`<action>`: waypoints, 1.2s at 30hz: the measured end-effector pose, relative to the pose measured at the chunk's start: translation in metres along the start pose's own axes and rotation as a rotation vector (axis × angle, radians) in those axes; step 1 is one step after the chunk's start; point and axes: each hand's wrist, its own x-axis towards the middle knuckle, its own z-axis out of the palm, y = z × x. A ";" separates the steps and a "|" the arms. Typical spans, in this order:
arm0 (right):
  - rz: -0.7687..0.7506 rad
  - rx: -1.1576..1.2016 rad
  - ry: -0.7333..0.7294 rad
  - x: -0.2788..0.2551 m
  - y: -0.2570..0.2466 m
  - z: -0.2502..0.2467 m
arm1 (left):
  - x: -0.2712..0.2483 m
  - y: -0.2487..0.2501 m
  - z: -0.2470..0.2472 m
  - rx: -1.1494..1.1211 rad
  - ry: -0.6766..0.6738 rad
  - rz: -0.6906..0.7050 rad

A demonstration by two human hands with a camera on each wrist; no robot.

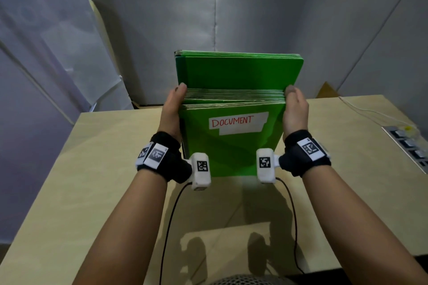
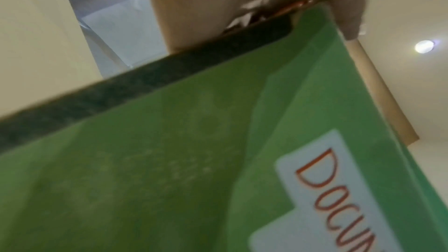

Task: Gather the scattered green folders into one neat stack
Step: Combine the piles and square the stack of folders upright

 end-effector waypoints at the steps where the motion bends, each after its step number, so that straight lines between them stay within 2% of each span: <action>1: 0.005 0.011 0.020 -0.003 0.002 0.001 | -0.002 -0.004 -0.002 0.016 -0.016 0.034; 5: 0.001 0.055 0.061 -0.003 0.004 0.005 | 0.000 -0.005 -0.005 0.095 0.005 0.120; 10: 0.055 0.145 0.029 -0.002 -0.001 0.005 | 0.006 0.003 -0.001 0.147 0.040 0.091; 13: 0.005 0.142 0.007 -0.005 -0.003 0.003 | 0.006 0.003 0.002 0.107 0.083 0.070; 19: 0.016 0.138 -0.029 -0.006 0.011 -0.001 | -0.002 0.001 -0.001 -0.053 -0.060 0.056; 23: 0.070 0.193 -0.071 -0.023 0.017 0.000 | -0.006 -0.009 -0.012 0.130 -0.040 0.109; 27: 0.006 0.210 -0.208 -0.024 0.035 -0.015 | -0.017 -0.038 -0.026 0.256 -0.111 0.022; 32: 0.044 -0.183 -0.413 -0.026 0.073 -0.030 | -0.003 -0.085 -0.052 0.438 -0.132 -0.023; 36: 0.116 -0.353 -0.462 -0.033 0.105 -0.031 | 0.000 -0.112 -0.072 0.524 -0.161 -0.104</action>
